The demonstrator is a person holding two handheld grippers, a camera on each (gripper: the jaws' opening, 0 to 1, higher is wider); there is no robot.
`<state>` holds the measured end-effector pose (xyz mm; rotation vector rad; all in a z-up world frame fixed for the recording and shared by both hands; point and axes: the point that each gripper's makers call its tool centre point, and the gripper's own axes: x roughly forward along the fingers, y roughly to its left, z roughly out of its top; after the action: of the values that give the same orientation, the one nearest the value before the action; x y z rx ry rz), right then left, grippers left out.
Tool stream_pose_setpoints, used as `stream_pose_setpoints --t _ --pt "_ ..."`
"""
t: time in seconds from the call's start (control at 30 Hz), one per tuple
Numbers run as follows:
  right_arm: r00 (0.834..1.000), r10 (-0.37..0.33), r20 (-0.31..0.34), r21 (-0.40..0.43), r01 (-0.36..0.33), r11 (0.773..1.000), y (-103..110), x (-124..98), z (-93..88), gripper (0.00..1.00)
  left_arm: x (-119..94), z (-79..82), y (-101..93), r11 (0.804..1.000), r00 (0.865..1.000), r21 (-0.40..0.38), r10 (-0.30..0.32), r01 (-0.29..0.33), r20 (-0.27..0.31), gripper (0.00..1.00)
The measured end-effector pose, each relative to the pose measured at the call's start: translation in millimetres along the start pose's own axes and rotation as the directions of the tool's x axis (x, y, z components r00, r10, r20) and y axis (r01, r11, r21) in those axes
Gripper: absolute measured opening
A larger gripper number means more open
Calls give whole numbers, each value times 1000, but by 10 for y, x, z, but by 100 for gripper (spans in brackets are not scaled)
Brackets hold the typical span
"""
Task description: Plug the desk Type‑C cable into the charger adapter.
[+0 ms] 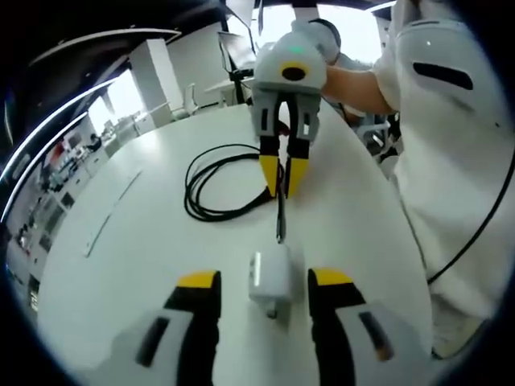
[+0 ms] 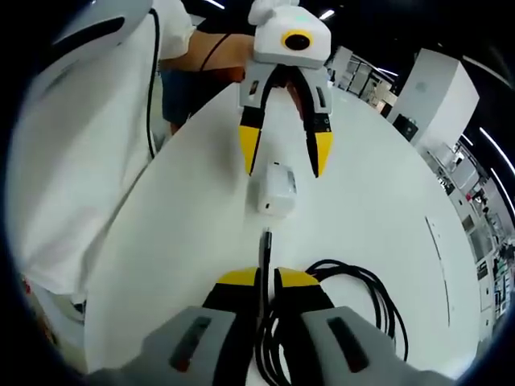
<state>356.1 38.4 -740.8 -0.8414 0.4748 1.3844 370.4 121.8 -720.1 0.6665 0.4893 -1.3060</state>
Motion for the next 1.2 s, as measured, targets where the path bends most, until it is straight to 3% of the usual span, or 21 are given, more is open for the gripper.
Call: stream_pose_setpoints --t 0.1,1.2 --pt "1000 -4 6 3 4 1000 3 -17 -8 6 36 -33 -7 1000 1000 13 -7 7 -27 42" --pt "999 -30 26 21 29 999 12 -85 -55 6 153 2 -7 998 996 46 -42 46 -76 31"
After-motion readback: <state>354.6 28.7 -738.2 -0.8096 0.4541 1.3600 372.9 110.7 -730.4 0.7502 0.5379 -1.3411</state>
